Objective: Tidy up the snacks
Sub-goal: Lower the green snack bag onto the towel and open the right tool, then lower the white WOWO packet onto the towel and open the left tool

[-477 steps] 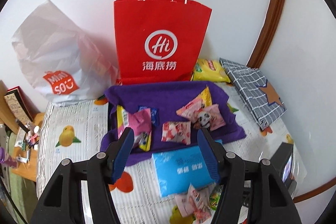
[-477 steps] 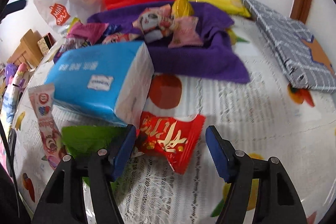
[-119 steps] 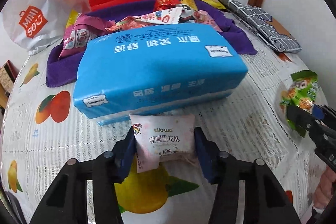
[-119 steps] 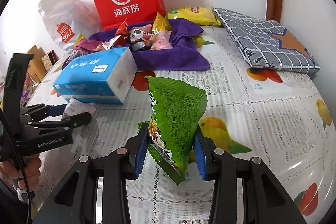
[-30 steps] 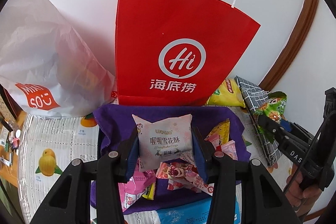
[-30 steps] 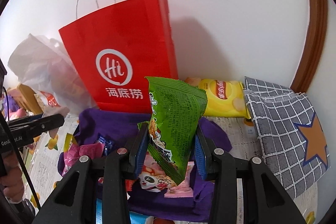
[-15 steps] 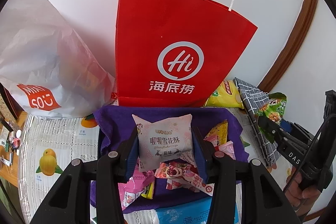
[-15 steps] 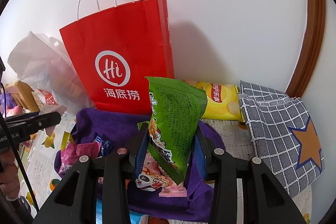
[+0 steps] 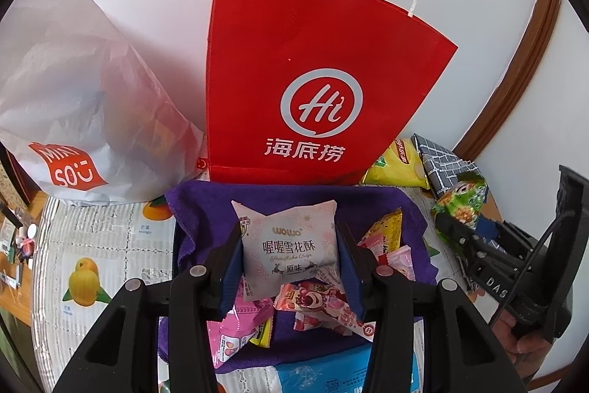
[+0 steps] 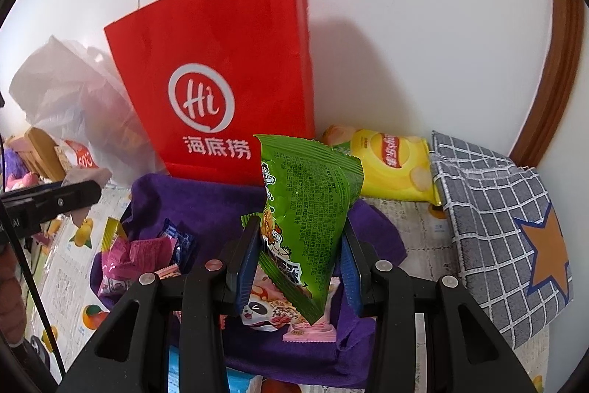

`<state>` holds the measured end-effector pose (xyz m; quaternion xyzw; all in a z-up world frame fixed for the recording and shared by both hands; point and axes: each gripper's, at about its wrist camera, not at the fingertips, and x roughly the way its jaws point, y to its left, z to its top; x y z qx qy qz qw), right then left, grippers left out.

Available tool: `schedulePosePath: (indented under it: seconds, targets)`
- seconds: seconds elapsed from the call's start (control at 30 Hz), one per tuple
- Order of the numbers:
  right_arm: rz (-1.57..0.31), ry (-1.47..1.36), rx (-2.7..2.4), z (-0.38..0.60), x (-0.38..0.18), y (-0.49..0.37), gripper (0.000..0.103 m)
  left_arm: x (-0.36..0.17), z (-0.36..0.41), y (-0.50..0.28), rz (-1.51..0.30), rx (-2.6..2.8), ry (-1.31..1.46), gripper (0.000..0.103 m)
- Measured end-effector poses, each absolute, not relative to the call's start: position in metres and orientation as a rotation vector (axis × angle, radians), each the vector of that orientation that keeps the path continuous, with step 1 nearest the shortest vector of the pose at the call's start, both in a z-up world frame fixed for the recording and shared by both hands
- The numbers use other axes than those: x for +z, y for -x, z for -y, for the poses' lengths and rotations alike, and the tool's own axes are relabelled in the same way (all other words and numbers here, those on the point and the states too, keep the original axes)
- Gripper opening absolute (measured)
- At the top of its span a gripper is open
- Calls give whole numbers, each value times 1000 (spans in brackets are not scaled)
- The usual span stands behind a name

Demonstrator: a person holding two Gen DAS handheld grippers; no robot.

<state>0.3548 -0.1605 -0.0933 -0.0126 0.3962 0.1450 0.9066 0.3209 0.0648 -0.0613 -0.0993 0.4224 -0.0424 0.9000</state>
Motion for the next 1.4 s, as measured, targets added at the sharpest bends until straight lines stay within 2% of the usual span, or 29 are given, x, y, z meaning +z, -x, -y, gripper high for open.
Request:
schedulePosePath:
  seconds: [0.83, 0.93, 1.17, 1.4]
  targets:
    - [-999, 118, 363, 124, -143, -367, 41, -76, -71, -329, -923, -86, 230, 45]
    - [-998, 119, 368, 124, -143, -367, 47, -80, -67, -331, -940, -86, 222, 45]
    - [-1002, 98, 355, 133, -138, -368, 48, -87, -59, -334, -970, -80, 203, 45]
    - [-947, 77, 357, 139, -119, -362, 53, -93, -56, -337, -989, -75, 186, 45]
